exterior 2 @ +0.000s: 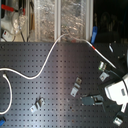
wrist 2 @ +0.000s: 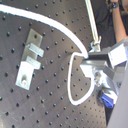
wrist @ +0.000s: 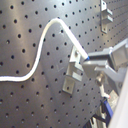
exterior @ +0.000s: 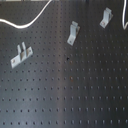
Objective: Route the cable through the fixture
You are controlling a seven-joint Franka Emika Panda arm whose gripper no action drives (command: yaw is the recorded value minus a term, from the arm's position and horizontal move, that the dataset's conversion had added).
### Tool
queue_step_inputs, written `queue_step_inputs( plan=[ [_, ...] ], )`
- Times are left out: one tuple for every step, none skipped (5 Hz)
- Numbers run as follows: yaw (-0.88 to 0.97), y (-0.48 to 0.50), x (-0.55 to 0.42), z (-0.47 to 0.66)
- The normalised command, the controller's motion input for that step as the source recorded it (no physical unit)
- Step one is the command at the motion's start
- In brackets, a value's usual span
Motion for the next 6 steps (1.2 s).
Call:
queue_step_inputs(
  plan=[
    [0.0, -0.001, 0.0, 0.01],
    [-0.03, -0.003, -0.002, 0.11],
    [-0.3, -0.003, -0.002, 0.14],
    [-0.75, 0.244, -0.186, 0.08],
    [-0.8, 0.181, -0.376, 0.09],
    [-0.74, 0.184, -0.451, 0.24]
  ],
)
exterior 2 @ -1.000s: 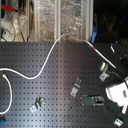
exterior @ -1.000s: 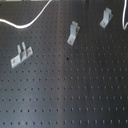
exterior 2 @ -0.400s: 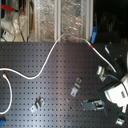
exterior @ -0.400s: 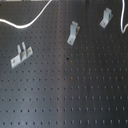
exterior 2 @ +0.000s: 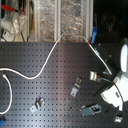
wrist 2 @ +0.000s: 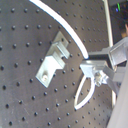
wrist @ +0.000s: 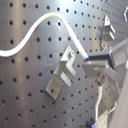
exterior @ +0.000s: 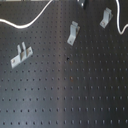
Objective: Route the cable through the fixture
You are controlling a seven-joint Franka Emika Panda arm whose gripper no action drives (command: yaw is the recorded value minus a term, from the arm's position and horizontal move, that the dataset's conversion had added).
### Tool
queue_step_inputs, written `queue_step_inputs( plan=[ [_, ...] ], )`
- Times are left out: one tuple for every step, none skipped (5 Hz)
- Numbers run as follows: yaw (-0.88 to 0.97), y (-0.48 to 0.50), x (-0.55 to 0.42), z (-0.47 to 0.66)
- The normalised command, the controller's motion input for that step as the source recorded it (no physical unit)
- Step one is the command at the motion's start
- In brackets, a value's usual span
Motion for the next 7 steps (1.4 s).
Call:
queue_step_inputs(
  plan=[
    [-0.73, 0.006, -0.449, 0.38],
    [-0.71, -0.001, -0.426, 0.49],
    [-0.52, 0.204, -0.139, 0.31],
    [-0.3, 0.306, 0.159, 0.11],
    [-0.16, 0.255, 0.176, 0.19],
    [0.0, -0.076, 0.163, 0.31],
    [0.0, -0.083, 0.178, 0.24]
  ],
)
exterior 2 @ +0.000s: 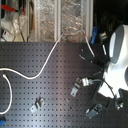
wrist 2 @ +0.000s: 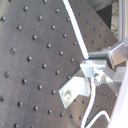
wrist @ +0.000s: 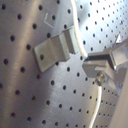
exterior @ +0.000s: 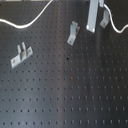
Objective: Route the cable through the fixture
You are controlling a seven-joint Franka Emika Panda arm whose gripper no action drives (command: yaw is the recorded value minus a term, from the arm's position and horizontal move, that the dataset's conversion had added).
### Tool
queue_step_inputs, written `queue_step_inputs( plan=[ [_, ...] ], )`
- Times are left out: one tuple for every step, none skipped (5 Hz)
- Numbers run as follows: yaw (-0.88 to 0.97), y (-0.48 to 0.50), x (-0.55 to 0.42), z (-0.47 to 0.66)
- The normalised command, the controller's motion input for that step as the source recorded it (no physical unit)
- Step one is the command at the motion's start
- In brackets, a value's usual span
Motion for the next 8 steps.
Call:
queue_step_inputs(
  plan=[
    [-0.01, -0.031, 0.192, 0.17],
    [-0.04, 0.131, 0.147, 0.39],
    [-0.04, 0.108, 0.054, 0.51],
    [-0.01, 0.092, -0.007, 0.47],
    [0.0, 0.033, -0.043, 0.47],
    [0.0, -0.177, -0.162, 0.36],
    [0.0, -0.406, -0.214, 0.19],
    [0.0, -0.178, -0.105, 0.01]
  ],
)
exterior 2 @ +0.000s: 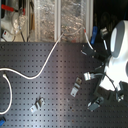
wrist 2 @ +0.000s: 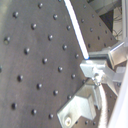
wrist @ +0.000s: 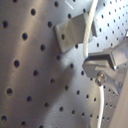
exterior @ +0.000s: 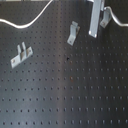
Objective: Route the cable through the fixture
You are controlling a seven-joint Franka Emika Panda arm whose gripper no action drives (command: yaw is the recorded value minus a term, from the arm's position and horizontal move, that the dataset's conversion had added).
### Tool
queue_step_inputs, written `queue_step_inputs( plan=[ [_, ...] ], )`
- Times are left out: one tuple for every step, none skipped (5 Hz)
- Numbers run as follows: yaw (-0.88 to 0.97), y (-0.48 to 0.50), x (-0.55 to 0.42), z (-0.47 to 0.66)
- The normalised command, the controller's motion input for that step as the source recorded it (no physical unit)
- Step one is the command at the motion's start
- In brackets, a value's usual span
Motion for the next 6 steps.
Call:
queue_step_inputs(
  plan=[
    [-0.07, 0.224, 0.095, -0.01],
    [-0.07, 0.043, -0.107, -0.23],
    [-0.12, -0.012, -0.113, -0.24],
    [-0.07, -0.021, -0.04, -0.46],
    [-0.09, -0.003, 0.003, -0.43],
    [-0.06, 0.002, -0.009, 0.09]
  ],
)
